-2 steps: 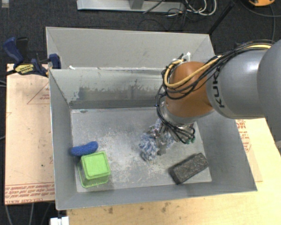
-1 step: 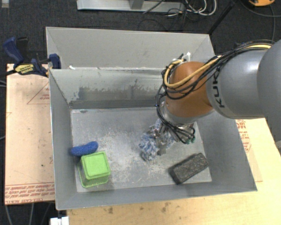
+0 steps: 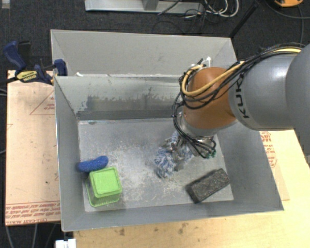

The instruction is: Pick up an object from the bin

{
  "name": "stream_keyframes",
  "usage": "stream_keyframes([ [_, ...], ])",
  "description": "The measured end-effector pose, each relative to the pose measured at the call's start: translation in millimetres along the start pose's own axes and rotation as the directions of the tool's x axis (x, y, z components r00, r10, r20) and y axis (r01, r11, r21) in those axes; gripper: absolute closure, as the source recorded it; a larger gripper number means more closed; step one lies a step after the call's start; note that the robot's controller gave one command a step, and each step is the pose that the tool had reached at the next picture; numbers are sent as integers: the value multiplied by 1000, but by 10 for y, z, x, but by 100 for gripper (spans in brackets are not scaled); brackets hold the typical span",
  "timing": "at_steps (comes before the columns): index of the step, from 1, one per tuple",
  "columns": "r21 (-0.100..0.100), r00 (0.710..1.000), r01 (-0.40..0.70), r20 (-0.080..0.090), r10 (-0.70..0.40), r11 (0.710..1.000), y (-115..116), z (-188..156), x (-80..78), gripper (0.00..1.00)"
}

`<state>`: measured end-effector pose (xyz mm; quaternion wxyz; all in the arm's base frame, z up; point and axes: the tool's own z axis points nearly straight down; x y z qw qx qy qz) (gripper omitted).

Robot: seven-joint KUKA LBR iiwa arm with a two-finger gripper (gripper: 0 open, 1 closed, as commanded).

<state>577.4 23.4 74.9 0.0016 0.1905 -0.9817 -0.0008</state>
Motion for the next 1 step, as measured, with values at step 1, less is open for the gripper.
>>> stream_keyframes([
  [1,0,1000,-1,0,1,1000,6,-161,4,100],
])
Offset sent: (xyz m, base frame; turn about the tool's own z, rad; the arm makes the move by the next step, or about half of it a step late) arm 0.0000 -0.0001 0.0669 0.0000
